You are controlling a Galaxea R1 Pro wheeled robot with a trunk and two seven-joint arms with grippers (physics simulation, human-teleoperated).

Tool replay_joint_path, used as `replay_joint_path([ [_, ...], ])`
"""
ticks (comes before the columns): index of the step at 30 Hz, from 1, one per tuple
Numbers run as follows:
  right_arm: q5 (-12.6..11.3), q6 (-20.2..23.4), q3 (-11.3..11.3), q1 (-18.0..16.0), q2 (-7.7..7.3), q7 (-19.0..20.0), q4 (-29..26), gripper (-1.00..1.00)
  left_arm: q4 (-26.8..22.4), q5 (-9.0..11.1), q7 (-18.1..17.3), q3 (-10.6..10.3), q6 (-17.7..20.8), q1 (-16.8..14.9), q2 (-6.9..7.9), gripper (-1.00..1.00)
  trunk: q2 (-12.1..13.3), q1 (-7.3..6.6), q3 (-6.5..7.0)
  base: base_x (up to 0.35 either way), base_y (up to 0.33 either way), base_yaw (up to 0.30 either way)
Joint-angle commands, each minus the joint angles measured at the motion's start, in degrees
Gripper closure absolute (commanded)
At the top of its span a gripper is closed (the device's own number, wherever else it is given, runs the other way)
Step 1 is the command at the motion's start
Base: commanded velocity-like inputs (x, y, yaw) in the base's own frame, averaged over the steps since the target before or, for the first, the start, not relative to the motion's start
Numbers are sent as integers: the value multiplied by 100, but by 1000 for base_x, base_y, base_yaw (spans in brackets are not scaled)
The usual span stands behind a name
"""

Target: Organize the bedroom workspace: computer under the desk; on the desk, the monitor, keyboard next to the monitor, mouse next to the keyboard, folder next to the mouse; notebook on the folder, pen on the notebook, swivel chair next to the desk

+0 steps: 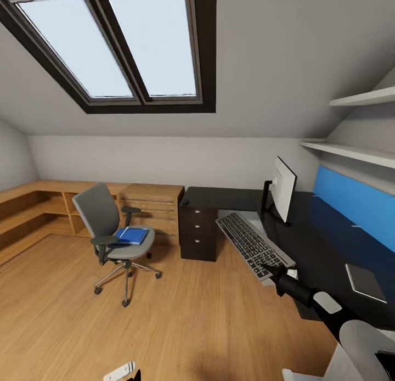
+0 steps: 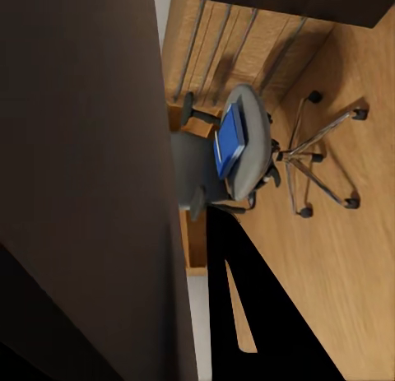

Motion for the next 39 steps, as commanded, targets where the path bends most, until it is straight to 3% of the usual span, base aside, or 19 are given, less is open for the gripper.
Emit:
replay_joint_path([
  [1, 13, 44, -50, -6, -1, 6, 16, 100, 0, 23, 13, 0, -15, -4, -2, -100, -7, 3, -9, 176, 19, -20],
  [15, 18, 46, -50, -6, -46, 144, 140, 100, 0, 23, 15, 0, -7, -2, -2, -100, -7, 3, -7, 80, 4, -8],
  [32, 16, 44, -48, -6, -42, 156, 143, 100, 0, 23, 15, 0, -7, -4, -2, -100, -7, 3, 21, 6, 2, -149],
  [39, 19, 44, -50, -6, -46, 154, 145, 100, 0, 23, 15, 0, -7, -2, -2, -100, -7, 3, 21, 228, 139, -6],
])
